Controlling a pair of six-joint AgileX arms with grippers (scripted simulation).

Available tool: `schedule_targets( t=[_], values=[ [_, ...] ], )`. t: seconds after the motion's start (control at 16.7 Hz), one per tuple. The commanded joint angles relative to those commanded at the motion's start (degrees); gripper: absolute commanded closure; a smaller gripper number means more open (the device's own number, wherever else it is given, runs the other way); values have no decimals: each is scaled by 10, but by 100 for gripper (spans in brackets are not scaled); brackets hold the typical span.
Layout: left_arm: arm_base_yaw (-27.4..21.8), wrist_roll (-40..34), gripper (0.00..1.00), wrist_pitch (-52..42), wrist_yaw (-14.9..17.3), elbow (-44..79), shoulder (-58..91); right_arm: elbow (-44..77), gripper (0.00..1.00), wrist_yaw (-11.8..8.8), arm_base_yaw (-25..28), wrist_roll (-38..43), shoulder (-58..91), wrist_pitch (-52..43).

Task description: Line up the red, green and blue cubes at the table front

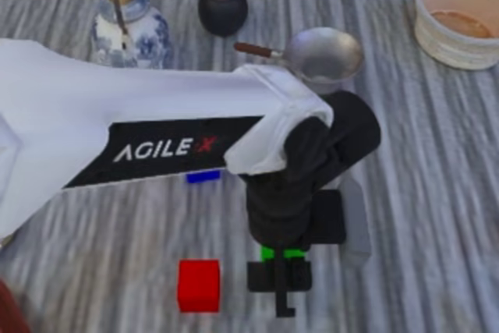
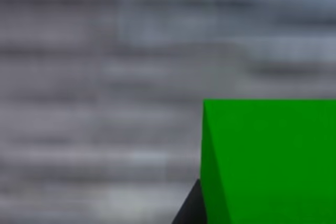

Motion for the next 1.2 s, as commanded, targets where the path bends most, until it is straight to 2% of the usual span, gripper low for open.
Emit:
schedule_targets(
  t=[0.18, 0.42, 1.2],
  values=[
    [-1, -2, 100, 50, 1, -30, 20, 0, 0, 0, 0, 0, 0, 0],
    [-1, -2, 100, 56, 0, -34, 23, 0, 0, 0, 0, 0, 0, 0],
    [-1, -2, 2, 56, 0, -34, 23, 0, 0, 0, 0, 0, 0, 0]
  ],
)
